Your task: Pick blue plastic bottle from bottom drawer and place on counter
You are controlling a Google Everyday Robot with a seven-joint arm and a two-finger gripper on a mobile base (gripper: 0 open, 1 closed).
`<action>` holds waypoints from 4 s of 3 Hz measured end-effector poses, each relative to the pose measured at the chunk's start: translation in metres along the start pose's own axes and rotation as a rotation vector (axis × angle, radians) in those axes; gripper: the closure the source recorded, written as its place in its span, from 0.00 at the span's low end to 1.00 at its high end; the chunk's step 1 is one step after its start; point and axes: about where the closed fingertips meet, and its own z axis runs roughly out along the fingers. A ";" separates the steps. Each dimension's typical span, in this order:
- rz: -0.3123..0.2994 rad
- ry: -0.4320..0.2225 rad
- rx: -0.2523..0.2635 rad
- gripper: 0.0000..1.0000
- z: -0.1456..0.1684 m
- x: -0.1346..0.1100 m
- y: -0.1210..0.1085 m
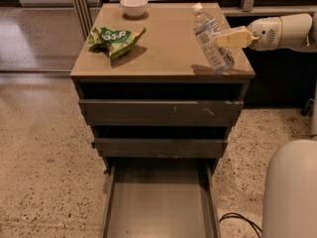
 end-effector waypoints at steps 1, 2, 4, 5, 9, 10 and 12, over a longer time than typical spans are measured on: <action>-0.009 -0.074 -0.008 1.00 0.026 -0.014 -0.024; -0.009 -0.091 0.000 1.00 0.031 -0.015 -0.030; -0.003 -0.213 0.070 1.00 0.049 -0.010 -0.077; -0.003 -0.213 0.070 1.00 0.049 -0.010 -0.077; 0.031 -0.333 0.162 1.00 0.052 -0.016 -0.111; 0.027 -0.332 0.162 0.81 0.054 -0.016 -0.111; 0.027 -0.332 0.162 0.35 0.054 -0.016 -0.111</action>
Offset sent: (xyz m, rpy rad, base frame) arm 0.0789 -0.0010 0.0128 0.0815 -0.0303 0.0084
